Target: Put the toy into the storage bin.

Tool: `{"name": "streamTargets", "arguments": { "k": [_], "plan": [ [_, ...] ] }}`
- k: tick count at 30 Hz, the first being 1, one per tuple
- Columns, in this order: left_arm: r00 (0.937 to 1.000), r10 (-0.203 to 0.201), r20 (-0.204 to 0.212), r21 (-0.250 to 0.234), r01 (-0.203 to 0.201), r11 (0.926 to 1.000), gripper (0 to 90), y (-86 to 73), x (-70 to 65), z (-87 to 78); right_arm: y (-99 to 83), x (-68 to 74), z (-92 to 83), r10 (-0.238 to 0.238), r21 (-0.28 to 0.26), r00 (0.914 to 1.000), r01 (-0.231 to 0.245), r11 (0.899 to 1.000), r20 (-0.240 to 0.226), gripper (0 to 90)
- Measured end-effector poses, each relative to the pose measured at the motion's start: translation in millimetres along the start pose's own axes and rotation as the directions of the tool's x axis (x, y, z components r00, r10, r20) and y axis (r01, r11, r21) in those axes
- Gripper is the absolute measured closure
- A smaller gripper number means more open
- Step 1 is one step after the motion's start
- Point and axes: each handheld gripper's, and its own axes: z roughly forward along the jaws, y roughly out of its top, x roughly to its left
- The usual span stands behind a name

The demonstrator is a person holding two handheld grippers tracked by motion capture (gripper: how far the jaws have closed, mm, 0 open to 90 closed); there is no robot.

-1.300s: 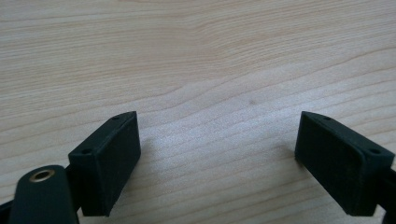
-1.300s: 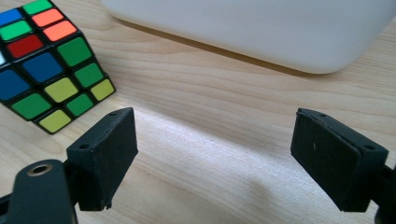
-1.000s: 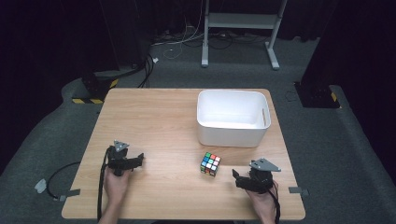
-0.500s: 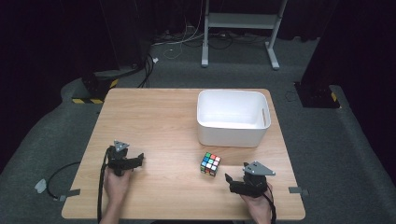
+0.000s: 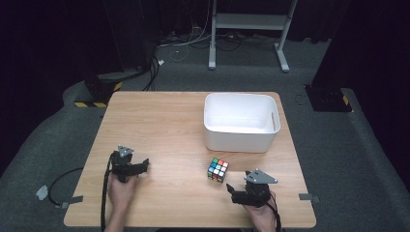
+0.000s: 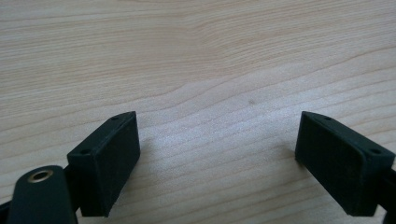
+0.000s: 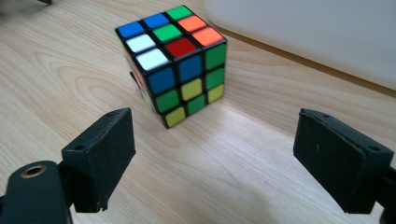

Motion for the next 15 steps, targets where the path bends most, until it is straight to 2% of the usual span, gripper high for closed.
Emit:
{"name": "streamTargets", "arguments": {
  "k": [5, 15],
  "plan": [
    [1.0, 0.0, 0.0, 0.0, 0.0, 1.0, 14.1, 0.0, 0.0, 0.0, 7.3, 5.7, 8.5, -0.017, 0.016, 0.9996, 0.017, 1.0, -0.022, 11.3],
    [1.0, -0.001, 0.002, -0.001, 0.001, 1.0, 14.1, 0.0, 0.1, 0.1, 18.6, 10.7, 17.8, -0.04, 0.029, 0.9989, 0.041, 0.999, -0.022, 11.1]
  ]
}}
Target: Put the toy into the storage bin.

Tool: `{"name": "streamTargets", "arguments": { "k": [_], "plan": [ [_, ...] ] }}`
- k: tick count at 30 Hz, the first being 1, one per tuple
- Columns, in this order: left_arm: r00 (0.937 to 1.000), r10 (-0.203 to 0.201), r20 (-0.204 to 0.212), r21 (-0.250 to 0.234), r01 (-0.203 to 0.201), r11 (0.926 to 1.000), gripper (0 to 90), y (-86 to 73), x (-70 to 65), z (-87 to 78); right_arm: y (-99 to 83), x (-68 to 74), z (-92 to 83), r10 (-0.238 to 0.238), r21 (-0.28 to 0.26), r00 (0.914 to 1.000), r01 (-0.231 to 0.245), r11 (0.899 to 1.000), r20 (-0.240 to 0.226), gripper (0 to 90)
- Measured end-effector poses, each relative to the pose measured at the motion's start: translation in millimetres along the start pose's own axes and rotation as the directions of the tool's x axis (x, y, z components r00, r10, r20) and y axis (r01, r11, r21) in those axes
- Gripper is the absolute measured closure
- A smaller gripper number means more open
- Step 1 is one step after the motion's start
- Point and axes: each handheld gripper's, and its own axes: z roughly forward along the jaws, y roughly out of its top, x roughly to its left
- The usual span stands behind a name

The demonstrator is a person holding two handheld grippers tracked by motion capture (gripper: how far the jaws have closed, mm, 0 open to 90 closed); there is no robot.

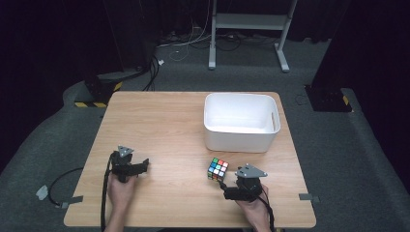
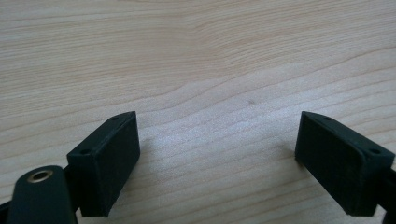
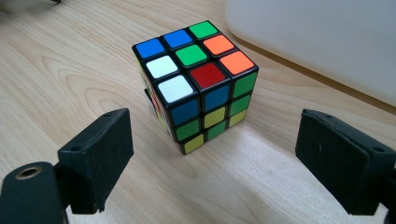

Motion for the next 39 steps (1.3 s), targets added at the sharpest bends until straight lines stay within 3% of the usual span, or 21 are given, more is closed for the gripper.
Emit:
{"name": "streamTargets", "arguments": {
  "k": [5, 14, 23, 39],
  "plan": [
    [1.0, 0.0, 0.0, 0.0, 0.0, 1.0, 14.1, 0.0, 0.0, 0.0, 5.5, 1.4, 3.5, -0.005, -0.006, 0.9999, 0.006, 1.0, 0.016, 11.0],
    [1.0, 0.0, 0.0, 0.0, 0.0, 1.0, 14.1, 0.1, 0.1, 0.0, 21.1, 6.8, 14.1, -0.041, -0.008, 0.9992, 0.041, 0.999, 0.002, 10.9],
    [1.0, 0.0, 0.001, -0.001, 0.0, 1.0, 14.1, 0.0, 0.2, 0.0, 30.2, 9.5, 21.9, -0.048, -0.009, 0.9989, 0.048, 0.999, -0.003, 10.8],
    [1.0, -0.001, 0.002, -0.001, 0.001, 1.0, 14.1, 0.0, 0.2, 0.1, 34.6, 13.8, 38.0, -0.055, 0.019, 0.9984, 0.055, 0.998, -0.009, 10.6]
  ]
}}
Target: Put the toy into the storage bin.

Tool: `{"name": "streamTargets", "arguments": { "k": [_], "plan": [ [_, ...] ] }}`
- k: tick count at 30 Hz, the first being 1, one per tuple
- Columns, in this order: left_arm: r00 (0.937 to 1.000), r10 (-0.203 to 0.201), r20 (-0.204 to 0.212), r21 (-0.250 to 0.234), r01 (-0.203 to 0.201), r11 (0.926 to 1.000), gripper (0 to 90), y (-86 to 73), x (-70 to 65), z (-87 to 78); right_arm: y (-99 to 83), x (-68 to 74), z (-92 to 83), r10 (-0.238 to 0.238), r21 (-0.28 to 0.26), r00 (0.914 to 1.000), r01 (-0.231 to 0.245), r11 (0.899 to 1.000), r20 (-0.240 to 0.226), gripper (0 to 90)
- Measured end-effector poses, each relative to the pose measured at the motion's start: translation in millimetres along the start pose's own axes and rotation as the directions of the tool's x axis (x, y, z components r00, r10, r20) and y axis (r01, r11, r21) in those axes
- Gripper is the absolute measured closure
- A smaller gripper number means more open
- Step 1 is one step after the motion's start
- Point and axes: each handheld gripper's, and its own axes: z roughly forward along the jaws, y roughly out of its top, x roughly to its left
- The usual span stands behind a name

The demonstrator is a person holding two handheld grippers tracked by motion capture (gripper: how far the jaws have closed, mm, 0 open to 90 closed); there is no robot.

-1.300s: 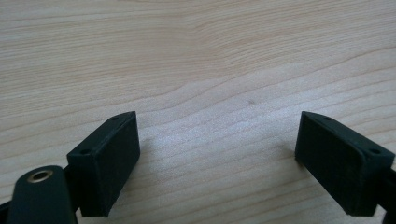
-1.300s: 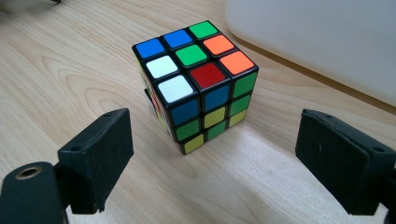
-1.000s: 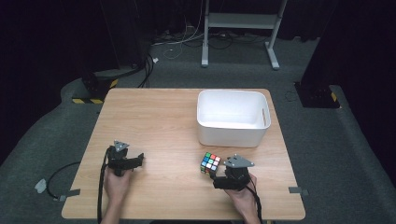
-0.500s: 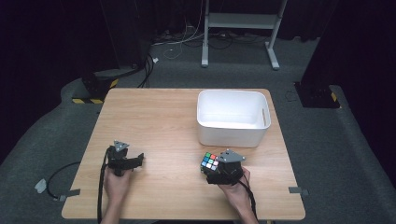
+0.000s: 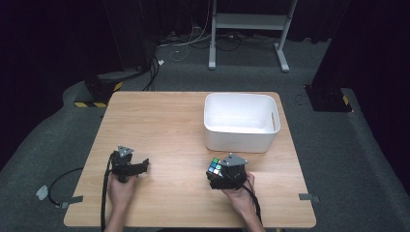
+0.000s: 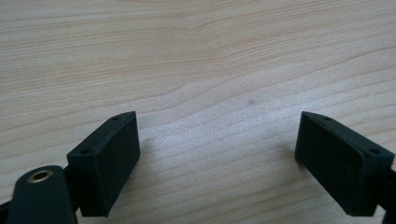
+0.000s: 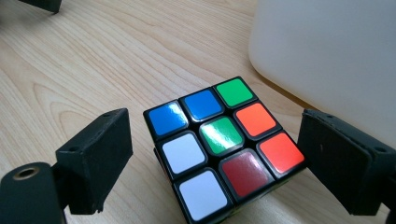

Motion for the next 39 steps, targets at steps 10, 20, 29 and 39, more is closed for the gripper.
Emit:
{"name": "streamTargets", "arguments": {
  "k": [10, 20, 29, 39],
  "plan": [
    [1.0, 0.001, 0.0, 0.0, -0.001, 1.0, 14.1, 0.0, 0.1, 0.0, 0.6, 1.6, 15.1, -0.005, 0.032, 1.0, 0.005, 0.999, 0.008, 10.5],
    [1.0, 0.0, 0.0, 0.0, 0.0, 1.0, 14.2, 0.0, 0.1, 0.0, -1.0, 0.9, 23.9, -0.005, 0.053, 0.9997, 0.004, 0.999, 0.023, 12.0],
    [1.0, 0.002, 0.001, 0.0, -0.002, 1.0, 14.1, 0.1, 0.4, 0.1, -4.2, -1.1, 35.8, 0.01, 0.094, 0.9999, -0.011, 0.996, 0.011, 13.9],
    [1.0, 0.001, 0.001, -0.001, -0.001, 1.0, 14.2, 0.1, 0.4, 0.1, -9.3, -1.7, 37.1, 0.016, 0.087, 0.9999, -0.016, 0.996, 0.001, 16.1]
  ]
}}
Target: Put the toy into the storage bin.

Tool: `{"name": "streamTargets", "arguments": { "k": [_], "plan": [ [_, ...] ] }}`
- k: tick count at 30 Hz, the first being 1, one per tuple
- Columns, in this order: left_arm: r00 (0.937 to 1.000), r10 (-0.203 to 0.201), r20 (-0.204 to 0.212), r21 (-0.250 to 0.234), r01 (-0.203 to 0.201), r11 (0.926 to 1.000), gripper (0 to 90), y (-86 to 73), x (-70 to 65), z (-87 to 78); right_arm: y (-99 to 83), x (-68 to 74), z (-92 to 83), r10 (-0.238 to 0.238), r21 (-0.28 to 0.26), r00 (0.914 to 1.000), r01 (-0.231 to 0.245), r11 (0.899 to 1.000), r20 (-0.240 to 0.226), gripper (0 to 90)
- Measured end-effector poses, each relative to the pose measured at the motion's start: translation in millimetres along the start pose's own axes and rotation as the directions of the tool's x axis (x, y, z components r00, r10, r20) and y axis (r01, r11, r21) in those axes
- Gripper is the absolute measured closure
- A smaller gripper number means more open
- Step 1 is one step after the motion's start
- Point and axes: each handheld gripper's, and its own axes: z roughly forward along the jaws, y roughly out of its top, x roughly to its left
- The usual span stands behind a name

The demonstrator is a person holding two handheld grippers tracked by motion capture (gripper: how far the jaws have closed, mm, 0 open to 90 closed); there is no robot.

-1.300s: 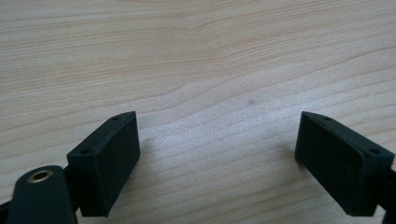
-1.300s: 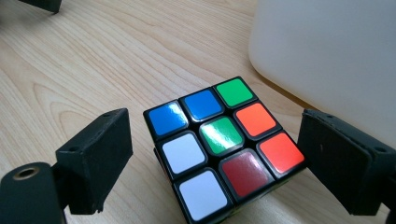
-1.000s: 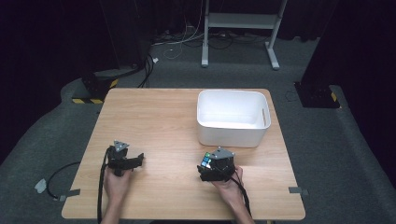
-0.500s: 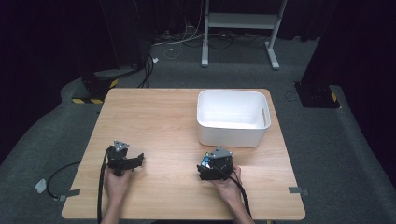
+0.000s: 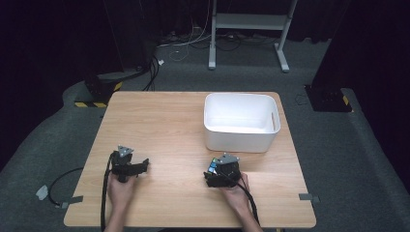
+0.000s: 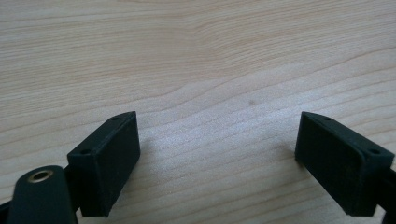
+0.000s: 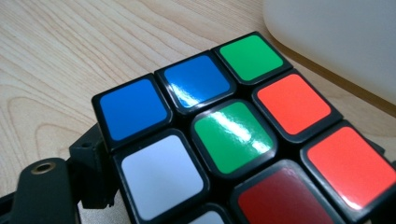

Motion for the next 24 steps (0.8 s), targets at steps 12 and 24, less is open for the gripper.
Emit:
{"name": "streamTargets", "arguments": {
  "k": [12, 24],
  "plan": [
    [1.0, 0.0, 0.0, 0.0, 0.0, 1.0, 14.3, 0.1, 0.2, 0.1, -1.5, -1.1, -0.5, -0.012, -0.016, 0.9999, 0.012, 1.0, -0.011, 16.7],
    [1.0, 0.0, 0.0, 0.0, 0.0, 1.0, 14.4, 0.1, 0.2, 0.1, -1.5, -1.4, -6.8, -0.033, -0.012, 0.9994, 0.033, 0.999, 0.003, 17.3]
  ]
}}
